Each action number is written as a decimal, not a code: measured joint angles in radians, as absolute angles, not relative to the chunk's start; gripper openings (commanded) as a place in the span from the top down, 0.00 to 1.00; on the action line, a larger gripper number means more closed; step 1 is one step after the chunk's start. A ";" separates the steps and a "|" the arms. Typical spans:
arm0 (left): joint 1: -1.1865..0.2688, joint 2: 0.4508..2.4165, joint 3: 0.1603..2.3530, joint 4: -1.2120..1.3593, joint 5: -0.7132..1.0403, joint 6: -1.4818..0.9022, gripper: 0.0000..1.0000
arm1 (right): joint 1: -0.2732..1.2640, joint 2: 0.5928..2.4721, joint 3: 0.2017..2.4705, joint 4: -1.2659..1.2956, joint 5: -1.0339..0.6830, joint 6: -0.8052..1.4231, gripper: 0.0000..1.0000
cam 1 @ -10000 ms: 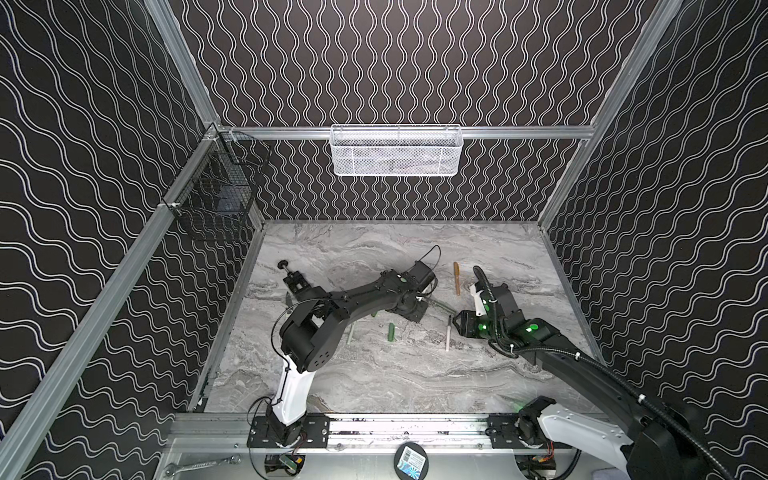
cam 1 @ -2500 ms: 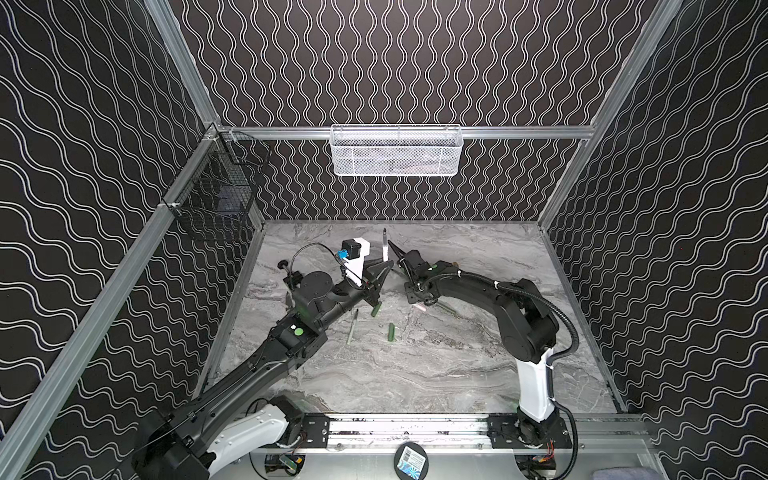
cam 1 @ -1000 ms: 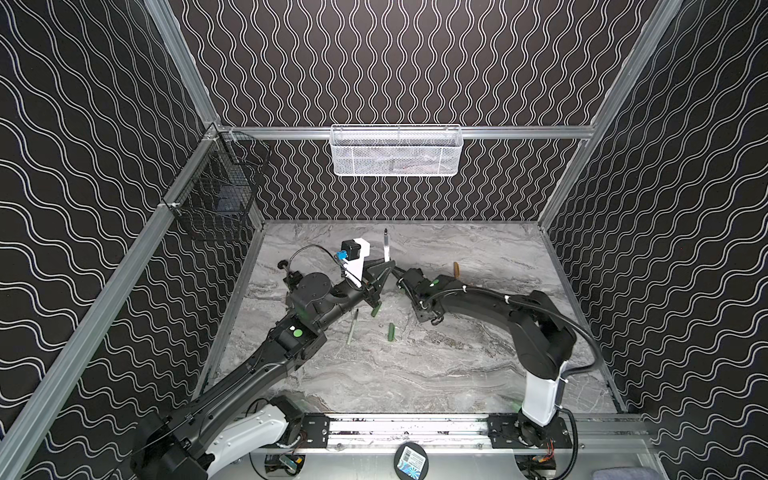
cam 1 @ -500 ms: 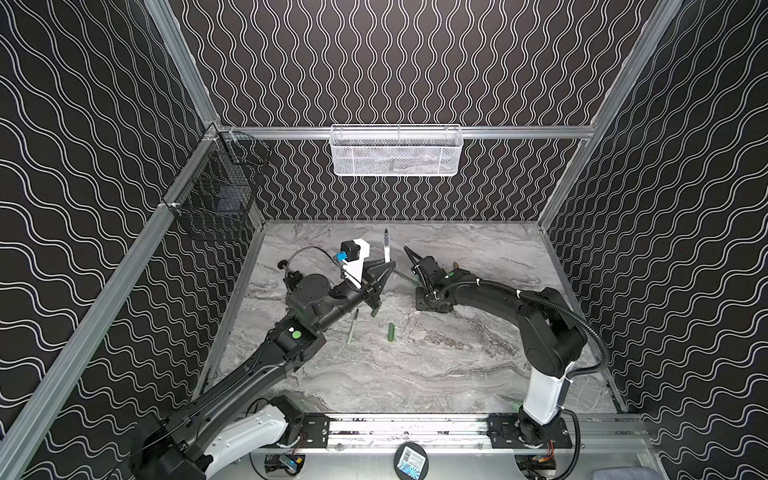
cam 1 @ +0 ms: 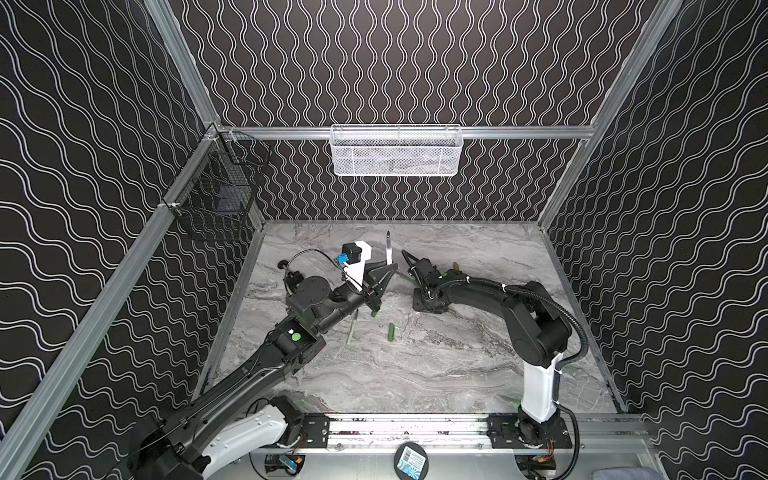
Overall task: Insert the pens into the pen caps
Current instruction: 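Close the right gripper on the pink cap and lift it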
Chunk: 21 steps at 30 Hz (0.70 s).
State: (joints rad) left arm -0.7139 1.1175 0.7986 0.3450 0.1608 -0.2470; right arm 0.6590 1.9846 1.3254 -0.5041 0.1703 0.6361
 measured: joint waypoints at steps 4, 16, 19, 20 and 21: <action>-0.716 1.118 0.799 0.342 0.160 -0.233 1.00 | 0.659 1.995 1.330 -0.500 0.175 0.635 0.67; -0.717 1.130 0.799 0.341 0.157 -0.232 1.00 | 0.688 1.948 1.265 -0.473 0.147 0.604 0.82; -0.717 1.134 0.799 0.340 0.157 -0.232 1.00 | 0.695 1.931 1.248 -0.463 0.141 0.591 0.83; -0.717 1.135 0.799 0.340 0.158 -0.232 1.00 | 0.698 1.926 1.241 -0.458 0.141 0.591 0.84; -0.717 1.135 0.799 0.340 0.157 -0.232 1.00 | 0.701 1.924 1.233 -0.454 0.137 0.591 0.84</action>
State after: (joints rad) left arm -0.7174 1.1355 0.7986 0.3397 0.1574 -0.2317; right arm 0.7006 1.9236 1.2327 -0.4541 0.1371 0.5907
